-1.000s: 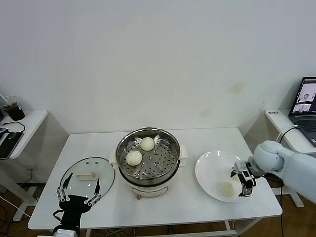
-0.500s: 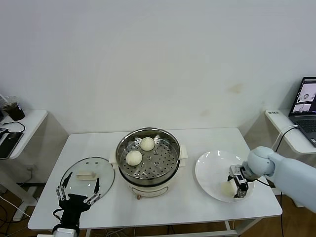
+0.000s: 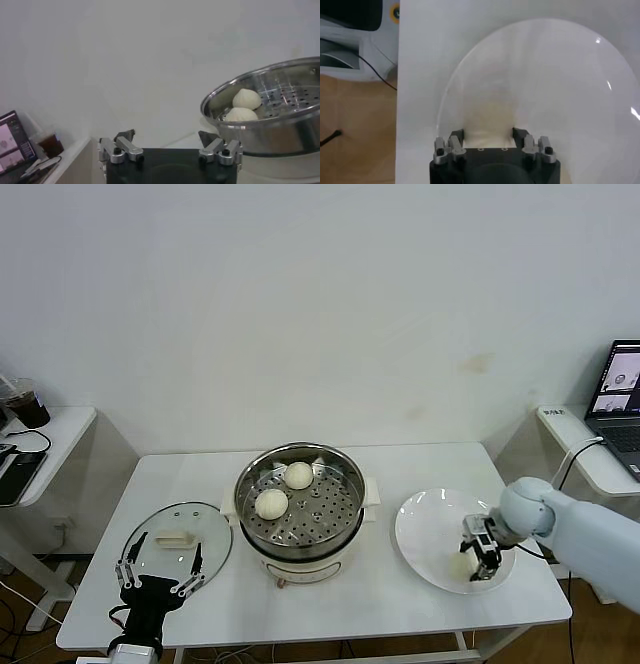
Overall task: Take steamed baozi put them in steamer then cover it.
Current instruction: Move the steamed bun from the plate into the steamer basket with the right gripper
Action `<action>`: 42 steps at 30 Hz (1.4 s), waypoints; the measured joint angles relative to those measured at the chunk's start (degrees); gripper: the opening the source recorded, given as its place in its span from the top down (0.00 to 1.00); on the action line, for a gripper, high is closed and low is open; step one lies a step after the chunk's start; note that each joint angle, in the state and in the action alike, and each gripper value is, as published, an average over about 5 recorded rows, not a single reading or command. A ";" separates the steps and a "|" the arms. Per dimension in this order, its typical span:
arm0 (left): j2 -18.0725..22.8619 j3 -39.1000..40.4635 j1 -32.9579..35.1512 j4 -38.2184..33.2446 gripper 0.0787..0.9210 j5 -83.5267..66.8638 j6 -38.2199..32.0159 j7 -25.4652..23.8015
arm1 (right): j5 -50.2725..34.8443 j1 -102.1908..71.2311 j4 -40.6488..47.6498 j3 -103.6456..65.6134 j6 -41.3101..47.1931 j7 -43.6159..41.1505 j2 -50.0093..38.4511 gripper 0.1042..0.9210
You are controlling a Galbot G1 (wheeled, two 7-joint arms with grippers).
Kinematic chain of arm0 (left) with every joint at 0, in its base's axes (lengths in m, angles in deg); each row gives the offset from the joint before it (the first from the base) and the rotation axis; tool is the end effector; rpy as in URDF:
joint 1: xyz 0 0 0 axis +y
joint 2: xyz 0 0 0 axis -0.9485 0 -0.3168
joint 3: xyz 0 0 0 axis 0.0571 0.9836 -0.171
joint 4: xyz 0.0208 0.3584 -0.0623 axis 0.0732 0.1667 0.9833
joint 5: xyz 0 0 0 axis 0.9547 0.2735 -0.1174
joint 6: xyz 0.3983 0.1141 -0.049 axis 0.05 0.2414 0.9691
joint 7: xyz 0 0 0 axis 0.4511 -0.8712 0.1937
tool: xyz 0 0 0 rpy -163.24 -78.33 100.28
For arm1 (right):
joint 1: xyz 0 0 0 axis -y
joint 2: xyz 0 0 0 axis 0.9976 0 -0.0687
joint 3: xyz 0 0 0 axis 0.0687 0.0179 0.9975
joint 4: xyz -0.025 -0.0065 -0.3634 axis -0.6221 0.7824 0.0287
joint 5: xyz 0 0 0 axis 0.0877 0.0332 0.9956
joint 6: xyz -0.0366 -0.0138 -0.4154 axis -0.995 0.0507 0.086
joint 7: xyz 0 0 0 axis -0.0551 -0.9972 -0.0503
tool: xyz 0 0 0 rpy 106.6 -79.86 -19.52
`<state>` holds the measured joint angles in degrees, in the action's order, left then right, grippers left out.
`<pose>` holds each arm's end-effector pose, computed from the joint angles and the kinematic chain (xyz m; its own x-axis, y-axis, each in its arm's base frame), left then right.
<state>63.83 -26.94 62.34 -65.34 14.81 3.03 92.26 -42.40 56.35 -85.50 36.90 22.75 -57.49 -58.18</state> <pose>0.1701 0.0409 -0.2456 -0.9890 -0.0779 0.1259 -0.0147 0.8979 0.4399 0.5024 -0.1441 -0.2548 -0.0901 -0.0766 0.9930 -0.9920 -0.0811 -0.0963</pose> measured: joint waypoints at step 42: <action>0.57 -0.99 0.63 -0.78 0.12 -0.04 -0.74 0.28 | -17.88 41.01 -1.84 17.88 -0.30 -2.56 18.35 0.37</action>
<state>64.40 -27.93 62.97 -66.13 14.77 2.29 92.54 -60.28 97.36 -87.34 54.78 22.45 -60.05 -39.83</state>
